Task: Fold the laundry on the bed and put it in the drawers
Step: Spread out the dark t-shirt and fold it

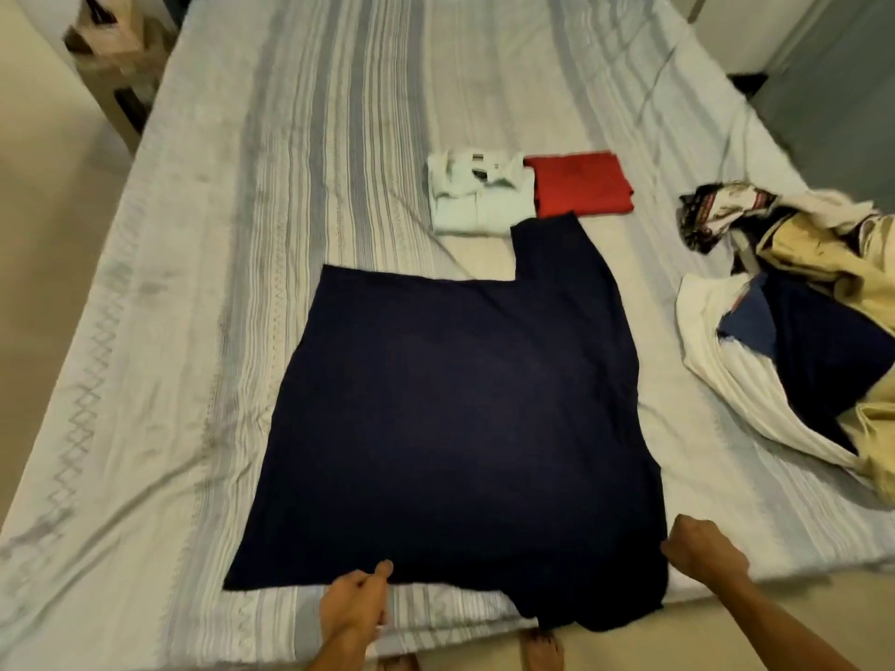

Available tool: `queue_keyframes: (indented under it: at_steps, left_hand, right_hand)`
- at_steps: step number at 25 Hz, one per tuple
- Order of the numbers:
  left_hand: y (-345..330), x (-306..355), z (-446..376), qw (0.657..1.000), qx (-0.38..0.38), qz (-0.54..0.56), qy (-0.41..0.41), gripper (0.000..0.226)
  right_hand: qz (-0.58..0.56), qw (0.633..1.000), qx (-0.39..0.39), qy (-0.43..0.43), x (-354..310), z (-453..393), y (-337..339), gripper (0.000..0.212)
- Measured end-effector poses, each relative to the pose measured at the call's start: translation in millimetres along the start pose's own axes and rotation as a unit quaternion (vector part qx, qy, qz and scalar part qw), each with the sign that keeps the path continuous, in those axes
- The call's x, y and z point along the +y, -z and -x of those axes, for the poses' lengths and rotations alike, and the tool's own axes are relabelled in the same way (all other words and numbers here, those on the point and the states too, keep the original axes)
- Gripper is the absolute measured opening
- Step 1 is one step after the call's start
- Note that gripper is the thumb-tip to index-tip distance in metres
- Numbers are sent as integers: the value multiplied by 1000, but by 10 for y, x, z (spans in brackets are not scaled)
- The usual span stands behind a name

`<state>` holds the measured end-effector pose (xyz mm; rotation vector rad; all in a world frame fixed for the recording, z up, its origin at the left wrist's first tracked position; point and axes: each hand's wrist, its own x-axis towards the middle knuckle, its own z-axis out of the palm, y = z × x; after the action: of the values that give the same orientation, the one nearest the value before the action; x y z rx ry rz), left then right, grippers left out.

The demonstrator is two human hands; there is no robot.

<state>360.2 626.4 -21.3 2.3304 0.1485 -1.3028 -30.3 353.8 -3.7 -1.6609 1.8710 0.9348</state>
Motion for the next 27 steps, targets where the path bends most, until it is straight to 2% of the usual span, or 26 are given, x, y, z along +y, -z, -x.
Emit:
queue_keyframes:
  at_steps: [4, 6, 8, 11, 12, 14, 16, 18, 20, 23, 25, 27]
  left_hand:
    - [477, 1255, -266, 981, -3, -46, -190, 37]
    - [712, 1914, -543, 970, 4, -59, -235, 31]
    - [828, 2501, -954, 961, 15, -99, -257, 27]
    - [854, 3225, -1729, 932, 57, -168, -316, 21]
    - [832, 3414, -1995, 921, 76, -175, -341, 24]
    - [836, 3721, -2454, 911, 111, -174, -357, 45]
    - [857, 4002, -2874, 904, 119, -213, -352, 65]
    - [851, 4223, -3261, 852, 125, -322, -394, 78]
    - [841, 4400, -3408, 778, 147, -425, -439, 73]
    - [794, 4756, -3423, 726, 151, -476, -473, 46]
    - [823, 4995, -3388, 685, 135, -520, -493, 20]
    - [827, 5086, -3385, 669, 134, -533, -500, 17]
  right_hand:
    - [-105, 990, 53, 73, -606, -196, 814, 18]
    - [-165, 977, 84, 103, -885, -413, 1214, 19]
    - [-231, 964, 94, 92, -1145, -812, 1550, 18]
    - [-314, 939, 124, 73, -1488, -1649, 1928, 36]
    - [-346, 926, 136, 59, -1591, -1862, 2041, 47]
    - [-416, 897, 141, 40, -1739, -2248, 2222, 67]
    - [-438, 883, 166, 33, -1839, -2672, 2361, 75]
    - [-455, 873, 172, 29, -1892, -3104, 2442, 76]
    - [-493, 856, 154, 31, -2035, -3163, 2612, 63]
    - [-481, 866, 130, 51, -2108, -3189, 2910, 35]
    - [-479, 858, 183, 29, -2075, -3340, 2985, 41]
    - [-476, 857, 198, 21, -2098, -3283, 3028, 37]
